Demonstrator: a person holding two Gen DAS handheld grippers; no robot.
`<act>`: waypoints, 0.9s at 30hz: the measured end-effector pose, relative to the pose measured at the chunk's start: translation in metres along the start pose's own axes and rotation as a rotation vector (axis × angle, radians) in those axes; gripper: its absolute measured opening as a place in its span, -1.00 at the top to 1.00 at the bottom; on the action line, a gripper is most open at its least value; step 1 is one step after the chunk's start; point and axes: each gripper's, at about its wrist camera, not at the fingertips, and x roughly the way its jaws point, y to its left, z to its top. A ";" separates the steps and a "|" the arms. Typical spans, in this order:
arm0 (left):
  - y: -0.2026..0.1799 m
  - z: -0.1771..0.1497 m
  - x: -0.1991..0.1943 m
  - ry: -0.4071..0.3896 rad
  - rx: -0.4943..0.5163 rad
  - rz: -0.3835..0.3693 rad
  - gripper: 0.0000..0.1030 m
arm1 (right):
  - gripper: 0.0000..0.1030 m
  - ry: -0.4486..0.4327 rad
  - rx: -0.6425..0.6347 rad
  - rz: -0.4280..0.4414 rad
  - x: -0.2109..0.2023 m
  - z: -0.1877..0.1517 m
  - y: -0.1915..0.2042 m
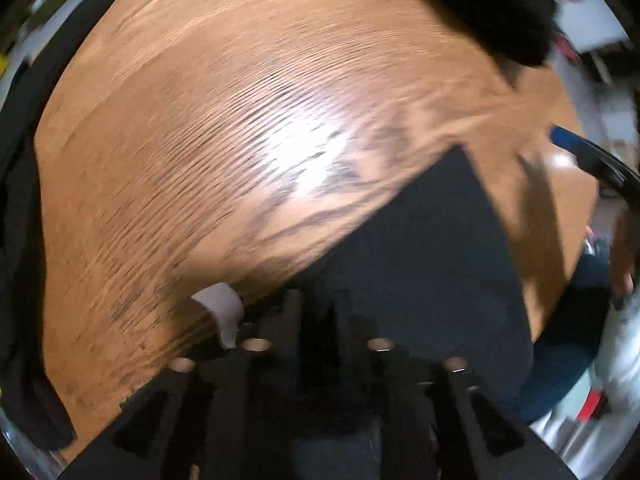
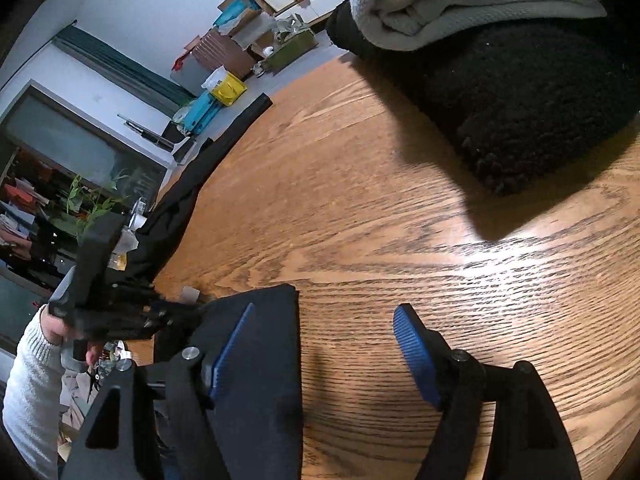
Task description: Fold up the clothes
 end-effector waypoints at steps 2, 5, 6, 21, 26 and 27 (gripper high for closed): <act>0.008 0.003 -0.004 -0.038 -0.036 0.023 0.04 | -0.46 0.003 0.000 -0.002 0.001 0.000 0.000; 0.021 0.001 -0.019 -0.094 -0.095 0.048 -0.23 | -0.46 0.002 -0.004 -0.002 -0.001 -0.002 0.000; 0.024 -0.001 -0.026 -0.114 -0.113 0.050 -0.25 | -0.46 0.000 -0.005 -0.001 -0.002 -0.002 -0.001; -0.053 -0.121 -0.012 -0.269 -0.396 -0.218 -0.44 | -0.49 0.020 -0.064 -0.005 0.004 -0.009 0.014; -0.086 -0.171 0.000 -0.491 -0.504 -0.120 -0.44 | -0.49 0.047 -0.101 -0.035 0.016 -0.017 0.026; -0.094 -0.173 0.005 -0.509 -0.497 -0.096 -0.44 | -0.49 0.050 -0.108 -0.037 0.019 -0.018 0.029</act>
